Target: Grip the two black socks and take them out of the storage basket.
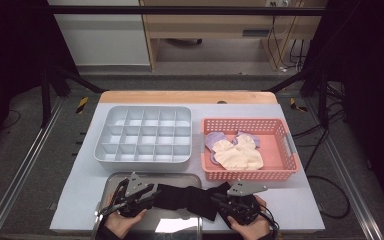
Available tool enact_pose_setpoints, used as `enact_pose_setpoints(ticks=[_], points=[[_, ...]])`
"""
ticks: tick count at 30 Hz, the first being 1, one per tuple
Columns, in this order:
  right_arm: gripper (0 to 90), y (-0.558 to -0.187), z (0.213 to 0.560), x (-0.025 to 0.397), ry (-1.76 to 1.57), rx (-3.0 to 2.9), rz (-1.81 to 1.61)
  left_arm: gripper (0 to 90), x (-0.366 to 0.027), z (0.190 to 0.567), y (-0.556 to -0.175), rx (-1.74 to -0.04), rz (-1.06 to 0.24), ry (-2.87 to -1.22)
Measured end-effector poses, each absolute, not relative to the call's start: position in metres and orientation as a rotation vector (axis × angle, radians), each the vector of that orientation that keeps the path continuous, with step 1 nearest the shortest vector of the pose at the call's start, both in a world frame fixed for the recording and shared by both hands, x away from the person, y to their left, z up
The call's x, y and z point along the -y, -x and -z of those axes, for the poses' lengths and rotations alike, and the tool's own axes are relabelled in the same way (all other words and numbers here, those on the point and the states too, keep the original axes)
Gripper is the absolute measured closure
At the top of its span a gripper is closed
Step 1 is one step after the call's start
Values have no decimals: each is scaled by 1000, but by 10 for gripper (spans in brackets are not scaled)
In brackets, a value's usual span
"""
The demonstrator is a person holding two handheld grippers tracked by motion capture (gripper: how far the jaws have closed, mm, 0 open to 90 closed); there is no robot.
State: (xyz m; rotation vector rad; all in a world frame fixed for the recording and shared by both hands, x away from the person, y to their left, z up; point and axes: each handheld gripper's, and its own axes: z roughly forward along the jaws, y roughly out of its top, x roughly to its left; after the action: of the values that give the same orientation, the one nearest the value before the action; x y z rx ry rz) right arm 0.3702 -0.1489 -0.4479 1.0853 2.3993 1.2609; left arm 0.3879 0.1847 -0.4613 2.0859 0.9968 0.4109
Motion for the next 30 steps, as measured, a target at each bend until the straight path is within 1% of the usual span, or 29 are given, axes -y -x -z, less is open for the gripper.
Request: enact_pose_setpoints(ticks=[3,4,7,10,12,14,16,17,20,21,22,23,27,30], points=[[770,-369,452,155,-1127,-2384,-1223,615,-190,466,-383,-1013,-402,-2078],[765,-369,453,158,-1141,-2378,-1212,594,-190,468,-381,-1021,-393,-2077],[737,-370,455,167,-1184,-2329,-1146,586,-190,473,-380,-1054,-338,-2068],[689,-373,458,175,-1251,-2248,-1090,559,-187,474,-381,-1074,-344,-2069],[636,-376,461,179,-1264,-2225,-1049,542,-186,475,-381,-1086,-343,-2065],[615,-379,464,181,-1275,-2217,-1019,539,-187,475,-382,-1091,-338,-2059],[574,-382,467,180,-1293,-2234,-1001,553,-187,476,-382,-1087,-335,-2059],[584,-384,470,179,-1295,-2258,-993,560,-187,476,-382,-1085,-337,-2060],[679,-387,474,178,-1304,-2304,-1028,582,-186,476,-381,-1085,-348,-2067],[720,-387,472,178,-1306,-2315,-1026,603,-185,476,-381,-1086,-343,-2068],[785,-387,472,179,-1300,-2320,-1029,629,-186,476,-382,-1081,-326,-2066],[822,-387,470,181,-1304,-2324,-1042,657,-186,475,-382,-1077,-310,-2069],[845,-387,462,189,-1305,-2312,-1049,737,-186,475,-383,-1069,-288,-2073],[844,-388,458,196,-1304,-2278,-1005,769,-186,475,-383,-1068,-287,-2075]])
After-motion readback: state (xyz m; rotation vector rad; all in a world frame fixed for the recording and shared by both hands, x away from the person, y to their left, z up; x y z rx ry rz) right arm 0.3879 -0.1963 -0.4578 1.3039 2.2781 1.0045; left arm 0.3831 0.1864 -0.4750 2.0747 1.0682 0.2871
